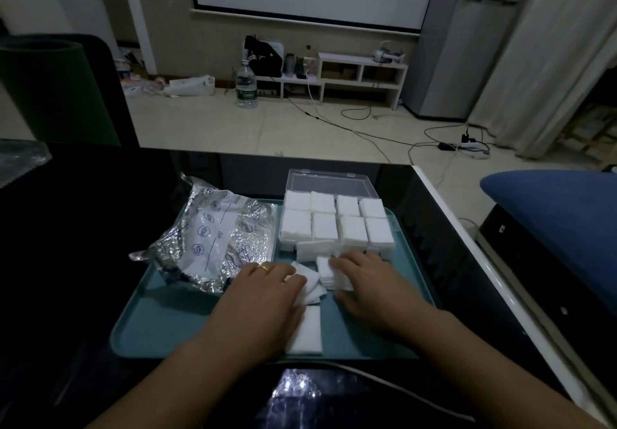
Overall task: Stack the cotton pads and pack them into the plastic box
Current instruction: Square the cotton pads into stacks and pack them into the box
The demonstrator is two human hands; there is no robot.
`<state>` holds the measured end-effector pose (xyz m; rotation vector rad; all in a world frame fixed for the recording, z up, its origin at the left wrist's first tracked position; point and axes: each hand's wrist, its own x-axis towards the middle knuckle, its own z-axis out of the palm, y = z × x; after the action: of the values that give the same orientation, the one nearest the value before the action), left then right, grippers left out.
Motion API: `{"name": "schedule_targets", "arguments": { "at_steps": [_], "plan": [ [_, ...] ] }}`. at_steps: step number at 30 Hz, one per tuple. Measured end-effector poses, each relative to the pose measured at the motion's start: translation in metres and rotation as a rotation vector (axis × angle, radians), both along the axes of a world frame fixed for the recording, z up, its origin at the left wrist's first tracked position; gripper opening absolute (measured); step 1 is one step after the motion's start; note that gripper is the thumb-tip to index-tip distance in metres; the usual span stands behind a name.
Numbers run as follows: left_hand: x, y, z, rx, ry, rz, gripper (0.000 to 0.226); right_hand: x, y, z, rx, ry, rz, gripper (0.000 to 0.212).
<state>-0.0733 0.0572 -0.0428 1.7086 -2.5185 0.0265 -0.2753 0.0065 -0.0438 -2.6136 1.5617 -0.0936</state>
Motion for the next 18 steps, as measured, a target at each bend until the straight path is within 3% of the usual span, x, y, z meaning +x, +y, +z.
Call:
{"name": "schedule_targets", "arguments": {
  "at_steps": [4, 15, 18],
  "plan": [
    [-0.01, -0.004, 0.002, 0.031, -0.003, -0.005, 0.049, 0.001, 0.001, 0.004, -0.04, -0.001, 0.003, 0.044],
    [-0.019, -0.027, -0.004, 0.032, 0.0, 0.027, 0.035, -0.011, 0.0, 0.008, -0.125, 0.09, 0.021, 0.037],
    [-0.018, -0.029, -0.005, 0.044, 0.02, 0.007, 0.037, -0.014, 0.003, 0.013, -0.067, 0.07, 0.044, 0.044]
  ]
}}
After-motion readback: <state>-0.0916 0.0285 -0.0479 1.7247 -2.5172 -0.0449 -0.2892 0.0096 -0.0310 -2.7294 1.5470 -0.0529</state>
